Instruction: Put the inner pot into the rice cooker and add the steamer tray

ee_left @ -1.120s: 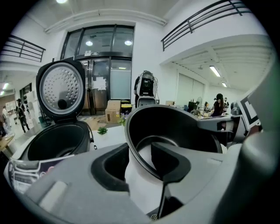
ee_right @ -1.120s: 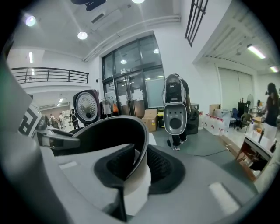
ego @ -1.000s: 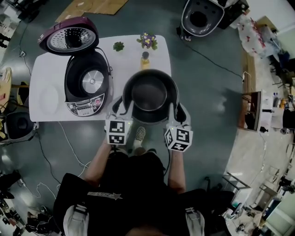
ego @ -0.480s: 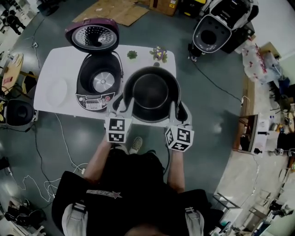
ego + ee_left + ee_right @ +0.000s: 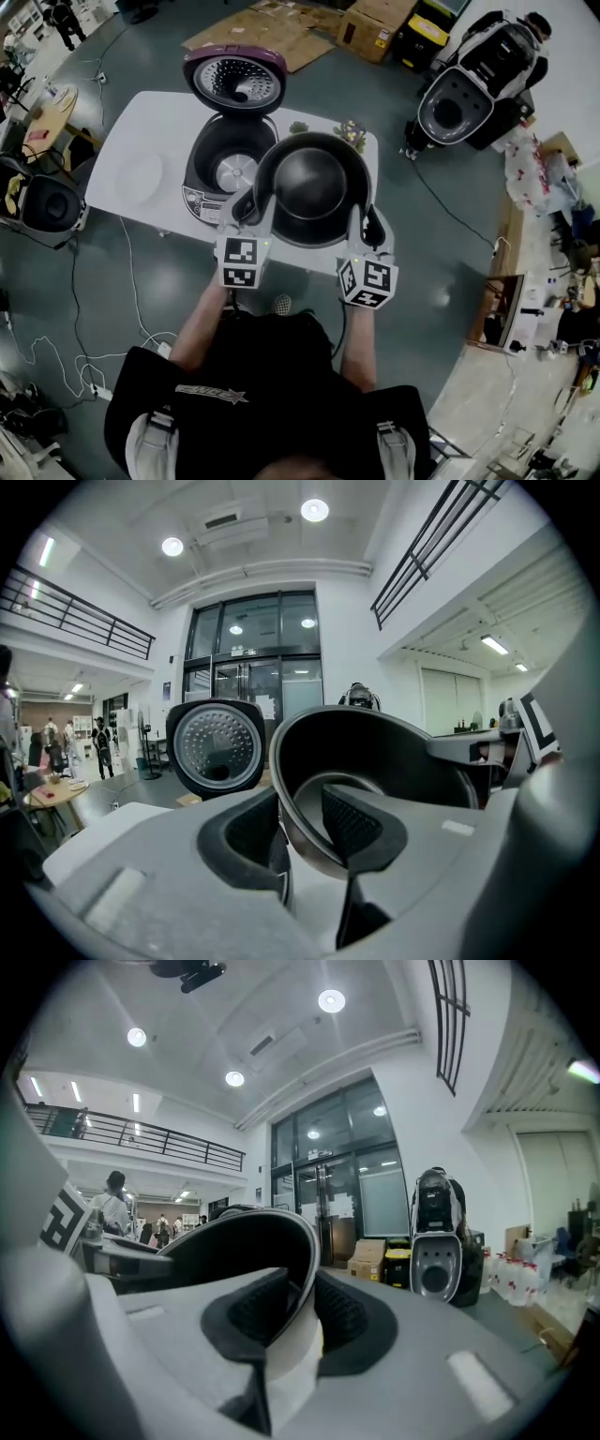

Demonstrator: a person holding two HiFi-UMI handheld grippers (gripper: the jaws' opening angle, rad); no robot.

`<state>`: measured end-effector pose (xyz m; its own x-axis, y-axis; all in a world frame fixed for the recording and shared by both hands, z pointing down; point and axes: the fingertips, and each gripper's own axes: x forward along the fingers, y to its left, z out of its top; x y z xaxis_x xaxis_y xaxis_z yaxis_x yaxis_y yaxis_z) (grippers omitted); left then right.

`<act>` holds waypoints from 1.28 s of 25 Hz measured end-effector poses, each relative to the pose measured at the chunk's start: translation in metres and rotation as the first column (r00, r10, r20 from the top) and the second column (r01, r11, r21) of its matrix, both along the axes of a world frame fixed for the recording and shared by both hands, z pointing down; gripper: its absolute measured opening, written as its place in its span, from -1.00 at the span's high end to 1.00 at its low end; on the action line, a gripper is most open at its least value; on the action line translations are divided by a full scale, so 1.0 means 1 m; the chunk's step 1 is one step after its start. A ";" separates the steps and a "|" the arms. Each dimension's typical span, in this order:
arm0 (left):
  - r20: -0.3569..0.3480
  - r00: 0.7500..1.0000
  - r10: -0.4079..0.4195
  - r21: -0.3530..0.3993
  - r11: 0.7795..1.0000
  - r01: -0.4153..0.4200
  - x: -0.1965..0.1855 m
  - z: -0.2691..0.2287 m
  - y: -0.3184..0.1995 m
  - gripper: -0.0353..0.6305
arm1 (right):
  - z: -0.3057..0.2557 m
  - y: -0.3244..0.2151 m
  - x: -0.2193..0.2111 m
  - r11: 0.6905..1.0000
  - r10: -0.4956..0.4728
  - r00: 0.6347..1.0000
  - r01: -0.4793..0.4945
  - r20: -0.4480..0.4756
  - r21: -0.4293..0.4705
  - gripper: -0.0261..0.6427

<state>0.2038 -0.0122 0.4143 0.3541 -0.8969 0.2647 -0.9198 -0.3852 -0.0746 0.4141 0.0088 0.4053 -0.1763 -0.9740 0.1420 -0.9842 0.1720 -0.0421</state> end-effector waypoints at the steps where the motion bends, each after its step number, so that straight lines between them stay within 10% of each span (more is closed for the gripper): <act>1: 0.000 1.000 -0.010 0.005 1.000 0.010 -0.006 -0.002 -0.002 0.43 | -0.002 -0.004 -0.006 1.000 -0.009 1.000 0.009 -0.001 0.007 0.67; 32: 0.006 0.991 -0.132 0.011 0.991 0.132 -0.208 -0.019 -0.087 0.46 | -0.012 -0.110 -0.205 0.993 -0.119 0.992 0.119 0.035 0.003 0.67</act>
<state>-0.0040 -0.0994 0.3952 0.2312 -0.9383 0.2572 -0.9620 -0.2600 -0.0839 0.2087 -0.1013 0.3931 -0.2958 -0.9460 0.1325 -0.9546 0.2879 -0.0760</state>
